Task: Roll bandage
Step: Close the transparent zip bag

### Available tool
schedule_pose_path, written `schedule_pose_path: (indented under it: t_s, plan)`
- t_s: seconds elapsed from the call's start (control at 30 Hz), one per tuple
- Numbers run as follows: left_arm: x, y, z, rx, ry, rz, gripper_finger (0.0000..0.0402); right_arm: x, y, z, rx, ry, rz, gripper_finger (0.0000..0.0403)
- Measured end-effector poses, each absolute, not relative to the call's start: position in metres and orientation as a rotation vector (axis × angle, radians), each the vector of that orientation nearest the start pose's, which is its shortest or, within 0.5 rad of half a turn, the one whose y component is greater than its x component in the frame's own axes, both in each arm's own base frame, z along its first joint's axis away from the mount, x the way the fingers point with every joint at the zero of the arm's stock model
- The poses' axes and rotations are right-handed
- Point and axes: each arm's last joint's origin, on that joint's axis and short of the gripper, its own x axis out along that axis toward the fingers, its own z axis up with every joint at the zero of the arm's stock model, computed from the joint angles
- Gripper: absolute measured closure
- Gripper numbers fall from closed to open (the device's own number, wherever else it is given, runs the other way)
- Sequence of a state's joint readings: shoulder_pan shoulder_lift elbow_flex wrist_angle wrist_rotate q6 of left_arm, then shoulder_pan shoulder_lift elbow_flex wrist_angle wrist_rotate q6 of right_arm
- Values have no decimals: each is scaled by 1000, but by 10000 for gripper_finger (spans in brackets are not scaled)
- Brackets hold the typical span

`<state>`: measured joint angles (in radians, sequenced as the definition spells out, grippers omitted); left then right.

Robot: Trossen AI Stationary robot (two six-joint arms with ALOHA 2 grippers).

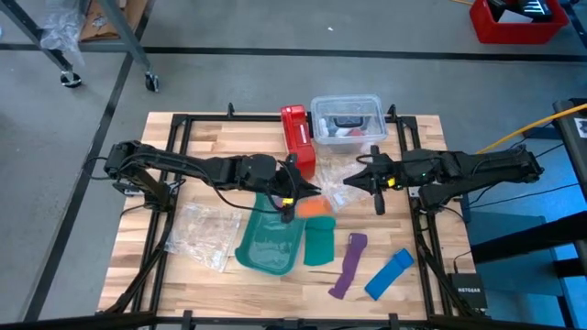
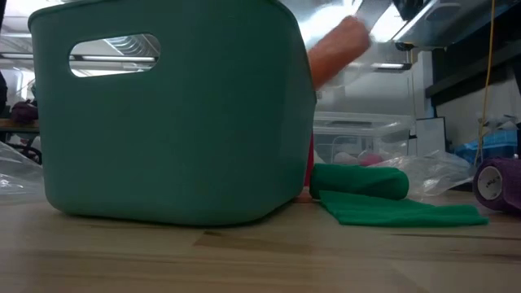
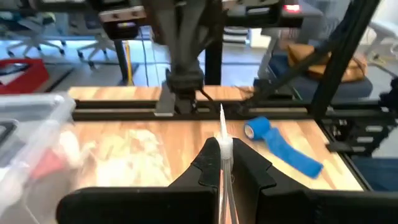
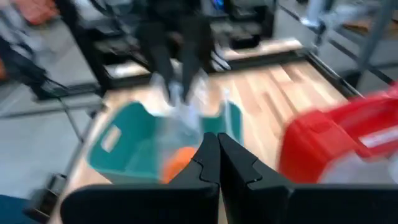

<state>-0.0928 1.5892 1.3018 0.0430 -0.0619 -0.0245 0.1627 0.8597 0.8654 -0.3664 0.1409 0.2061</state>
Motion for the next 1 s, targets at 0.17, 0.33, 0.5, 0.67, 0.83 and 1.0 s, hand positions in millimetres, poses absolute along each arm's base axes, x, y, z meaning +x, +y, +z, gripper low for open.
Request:
schedule_pose_path:
  t_s: [0.17, 0.33, 0.5, 0.67, 0.83, 1.0]
  plan:
    - [369, -33, 338, -11, 197, -27, 390, 180, 29, 337, 178, 308, 91, 397]
    - [370, -33, 338, -8, 188, -27, 395, 188, 31, 340, 211, 262, 126, 369]
    - [370, -33, 339, -9, 176, -25, 390, 202, 33, 335, 208, 271, 126, 318]
    - [370, -33, 339, -9, 172, -25, 394, 216, 36, 323, 202, 326, 137, 249]
    - [370, -33, 339, -9, 172, -25, 390, 220, 37, 321, 201, 338, 136, 206]
    - [370, -33, 339, -11, 173, -26, 394, 221, 37, 324, 204, 303, 140, 199]
